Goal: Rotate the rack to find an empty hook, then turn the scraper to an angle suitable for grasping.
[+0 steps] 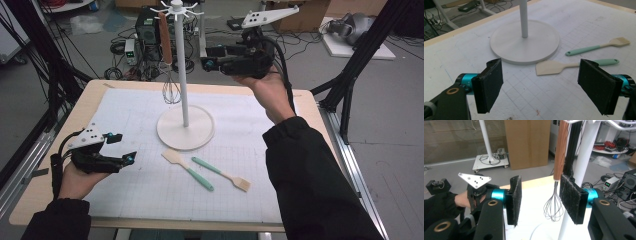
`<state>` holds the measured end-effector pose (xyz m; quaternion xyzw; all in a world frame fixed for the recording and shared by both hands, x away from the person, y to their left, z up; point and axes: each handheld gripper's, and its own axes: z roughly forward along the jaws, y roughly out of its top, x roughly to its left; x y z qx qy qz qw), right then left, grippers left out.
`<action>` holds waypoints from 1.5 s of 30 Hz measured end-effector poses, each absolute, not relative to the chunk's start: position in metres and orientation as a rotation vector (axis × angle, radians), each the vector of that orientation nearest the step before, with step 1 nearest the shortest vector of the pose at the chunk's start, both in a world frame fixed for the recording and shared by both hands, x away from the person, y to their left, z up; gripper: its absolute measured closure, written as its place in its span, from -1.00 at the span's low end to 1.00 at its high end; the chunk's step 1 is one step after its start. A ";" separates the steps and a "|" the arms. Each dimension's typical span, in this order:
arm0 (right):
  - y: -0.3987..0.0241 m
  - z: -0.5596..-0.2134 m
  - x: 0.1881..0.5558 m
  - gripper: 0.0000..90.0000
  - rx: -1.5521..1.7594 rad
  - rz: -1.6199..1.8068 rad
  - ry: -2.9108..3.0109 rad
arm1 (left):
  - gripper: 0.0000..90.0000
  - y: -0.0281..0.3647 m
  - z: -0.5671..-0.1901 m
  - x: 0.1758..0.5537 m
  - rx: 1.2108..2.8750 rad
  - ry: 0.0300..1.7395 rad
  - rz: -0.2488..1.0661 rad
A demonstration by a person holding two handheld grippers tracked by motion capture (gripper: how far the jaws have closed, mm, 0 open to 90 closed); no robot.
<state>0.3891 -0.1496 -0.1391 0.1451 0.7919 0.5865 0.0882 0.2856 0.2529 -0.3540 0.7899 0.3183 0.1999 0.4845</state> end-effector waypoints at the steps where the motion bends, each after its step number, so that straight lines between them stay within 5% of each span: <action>1: -0.150 -0.140 0.388 0.14 0.432 1.742 2.363 | -0.54 0.253 -0.354 0.285 1.925 0.777 0.486; 45: -0.169 -0.237 0.349 -0.07 0.569 1.594 2.440 | -0.54 0.247 -0.359 0.286 1.946 0.760 0.452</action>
